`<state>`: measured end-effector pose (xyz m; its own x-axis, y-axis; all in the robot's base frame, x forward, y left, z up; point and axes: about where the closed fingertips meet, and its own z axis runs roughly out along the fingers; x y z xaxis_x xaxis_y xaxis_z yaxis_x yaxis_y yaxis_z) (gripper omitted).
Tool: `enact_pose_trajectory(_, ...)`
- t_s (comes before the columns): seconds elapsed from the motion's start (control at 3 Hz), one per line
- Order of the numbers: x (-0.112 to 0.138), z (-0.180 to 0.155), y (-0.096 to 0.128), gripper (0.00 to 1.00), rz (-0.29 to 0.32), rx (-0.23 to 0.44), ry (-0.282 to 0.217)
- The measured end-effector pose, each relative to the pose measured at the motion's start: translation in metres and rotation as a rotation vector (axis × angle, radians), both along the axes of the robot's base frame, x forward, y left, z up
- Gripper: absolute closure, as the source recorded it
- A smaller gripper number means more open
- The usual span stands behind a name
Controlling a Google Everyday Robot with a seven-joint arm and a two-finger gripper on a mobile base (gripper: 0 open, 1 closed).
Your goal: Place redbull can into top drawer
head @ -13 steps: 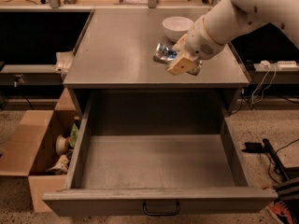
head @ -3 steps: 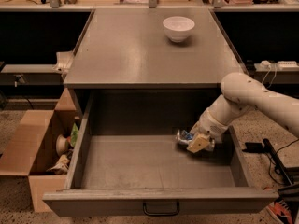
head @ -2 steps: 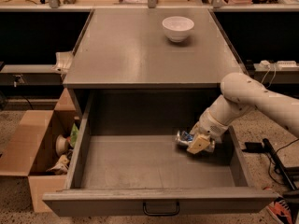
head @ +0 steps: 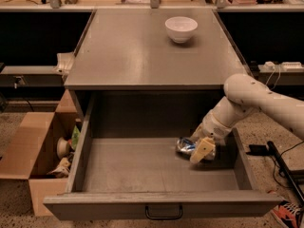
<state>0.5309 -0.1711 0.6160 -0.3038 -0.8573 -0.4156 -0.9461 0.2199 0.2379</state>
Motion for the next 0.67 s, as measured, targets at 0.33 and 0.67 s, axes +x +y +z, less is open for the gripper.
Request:
enact_pose_trajectory(0.33,-0.005,0.031,0.009,0.00,0.054,0.019,-0.074)
enact_pose_trajectory(0.67,-0.036,0.114,0.023,0.00,0.196,0.068,-0.261)
